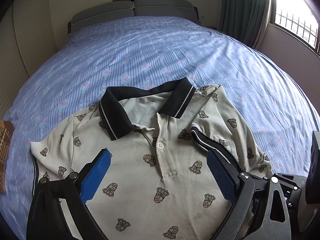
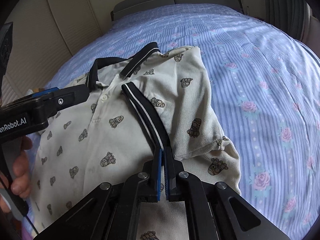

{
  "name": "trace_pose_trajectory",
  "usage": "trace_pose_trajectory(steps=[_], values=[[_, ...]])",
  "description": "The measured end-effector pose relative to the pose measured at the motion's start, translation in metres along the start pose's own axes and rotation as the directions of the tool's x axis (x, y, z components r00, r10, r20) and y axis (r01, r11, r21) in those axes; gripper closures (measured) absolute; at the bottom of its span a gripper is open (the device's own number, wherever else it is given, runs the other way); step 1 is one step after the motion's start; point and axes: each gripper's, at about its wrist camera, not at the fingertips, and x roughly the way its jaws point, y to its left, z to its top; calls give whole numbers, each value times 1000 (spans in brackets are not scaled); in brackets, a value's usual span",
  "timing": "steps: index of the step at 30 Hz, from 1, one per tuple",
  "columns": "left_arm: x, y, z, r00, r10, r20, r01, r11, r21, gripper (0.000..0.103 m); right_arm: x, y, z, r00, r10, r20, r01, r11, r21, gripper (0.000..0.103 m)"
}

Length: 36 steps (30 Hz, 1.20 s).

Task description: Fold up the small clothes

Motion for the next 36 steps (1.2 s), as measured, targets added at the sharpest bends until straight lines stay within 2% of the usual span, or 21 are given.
trace_pose_trajectory(steps=[5, 9, 13, 16, 18, 22, 25, 29, 33, 34, 36], values=[[1, -5, 0, 1000, -9, 0, 9, 1000, 11, 5, -14, -7, 2, 998, 47, 35, -49, 998, 50, 99], [5, -7, 0, 1000, -23, 1, 23, 1000, 4, 5, -32, -9, 8, 994, 36, 100, -42, 998, 55, 94], [23, -12, 7, 999, -48, 1, 48, 999, -8, 5, -29, -21, 10, 996, 28, 89, -36, 995, 94, 91], [43, -17, 13, 999, -33, -12, 33, 999, 3, 7, -32, -23, 10, 995, 8, 104, -19, 995, 103, 89], [57, -18, 16, 999, -20, -32, 20, 1000, 11, 12, -31, -25, 10, 994, -7, 111, -4, 995, 99, 77], [80, -15, 15, 997, 17, -77, -16, 1000, 12, 14, -22, -32, 9, 996, -28, 83, 18, 994, 110, 76], [86, -11, 12, 997, 15, -75, -15, 1000, 2, 12, -12, -39, 6, 998, -23, 59, 15, 990, 137, 76], [80, -11, 11, 998, 6, -56, -7, 1000, -7, 14, -15, -41, 6, 998, -18, 64, 9, 989, 146, 76], [50, -6, 9, 1000, -16, -8, 16, 1000, -4, 14, -33, -33, 12, 995, -21, 95, 7, 990, 144, 76], [41, -3, 7, 1000, -12, 1, 12, 1000, 3, 14, -38, -29, 14, 994, -19, 106, 5, 990, 138, 74], [23, 10, 1, 1000, -5, 8, 5, 1000, 2, 14, -48, -19, 18, 991, -15, 134, -1, 992, 122, 60]])
